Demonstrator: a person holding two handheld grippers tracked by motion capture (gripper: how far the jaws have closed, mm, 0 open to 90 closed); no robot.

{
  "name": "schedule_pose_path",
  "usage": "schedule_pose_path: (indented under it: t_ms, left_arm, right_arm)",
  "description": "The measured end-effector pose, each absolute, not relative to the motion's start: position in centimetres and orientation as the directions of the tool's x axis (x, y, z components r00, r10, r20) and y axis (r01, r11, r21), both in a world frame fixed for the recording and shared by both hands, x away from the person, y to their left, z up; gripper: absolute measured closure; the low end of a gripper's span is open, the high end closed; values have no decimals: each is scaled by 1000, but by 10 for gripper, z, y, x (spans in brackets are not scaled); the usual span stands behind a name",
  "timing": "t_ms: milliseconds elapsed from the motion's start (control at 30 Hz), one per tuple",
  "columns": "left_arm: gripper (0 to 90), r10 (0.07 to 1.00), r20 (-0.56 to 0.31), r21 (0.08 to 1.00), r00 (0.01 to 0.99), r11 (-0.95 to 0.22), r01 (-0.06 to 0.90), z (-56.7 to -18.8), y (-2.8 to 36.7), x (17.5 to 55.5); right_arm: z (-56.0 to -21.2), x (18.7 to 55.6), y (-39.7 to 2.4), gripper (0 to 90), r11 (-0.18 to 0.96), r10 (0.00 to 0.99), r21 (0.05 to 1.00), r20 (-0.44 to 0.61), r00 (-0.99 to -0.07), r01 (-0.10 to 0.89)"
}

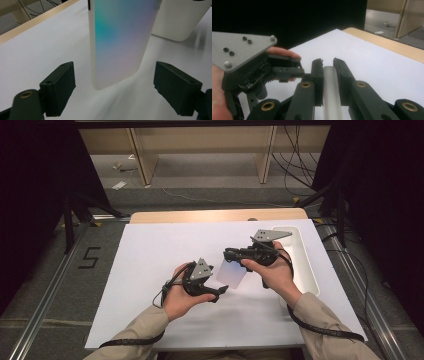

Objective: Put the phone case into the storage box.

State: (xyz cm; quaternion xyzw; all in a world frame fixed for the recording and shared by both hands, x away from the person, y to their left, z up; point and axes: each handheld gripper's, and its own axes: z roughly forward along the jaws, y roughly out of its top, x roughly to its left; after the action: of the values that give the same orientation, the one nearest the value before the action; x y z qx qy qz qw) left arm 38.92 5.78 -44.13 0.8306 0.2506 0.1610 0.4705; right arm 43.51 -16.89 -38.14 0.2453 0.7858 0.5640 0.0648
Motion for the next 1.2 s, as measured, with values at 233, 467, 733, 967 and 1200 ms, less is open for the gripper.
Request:
schedule_pose_path:
  t_ms: [233, 467, 733, 967, 1200]
  left_arm:
    - [198, 553, 36, 863, 832, -436, 253, -442, 58, 390]
    - [217, 535, 37, 867, 844, -437, 239, -442, 57, 390]
    - [240, 513, 33, 868, 858, -440, 230, -443, 56, 389]
    - [253, 506, 32, 869, 862, -440, 226, -443, 56, 389]
    - [281, 490, 31, 866, 871, -448, 222, -444, 55, 389]
  right_arm:
    - [-377, 434, -168, 798, 311, 397, 911, 134, -908, 270]
    - [-375, 434, -166, 798, 362, 342, 901, 110, -933, 239]
    - [-374, 434, -167, 798, 388, 313, 894, 101, -944, 224]
    - [-372, 434, -168, 798, 389, 299, 895, 103, -949, 220]
    - [-371, 433, -168, 799, 394, 283, 892, 109, -953, 219]
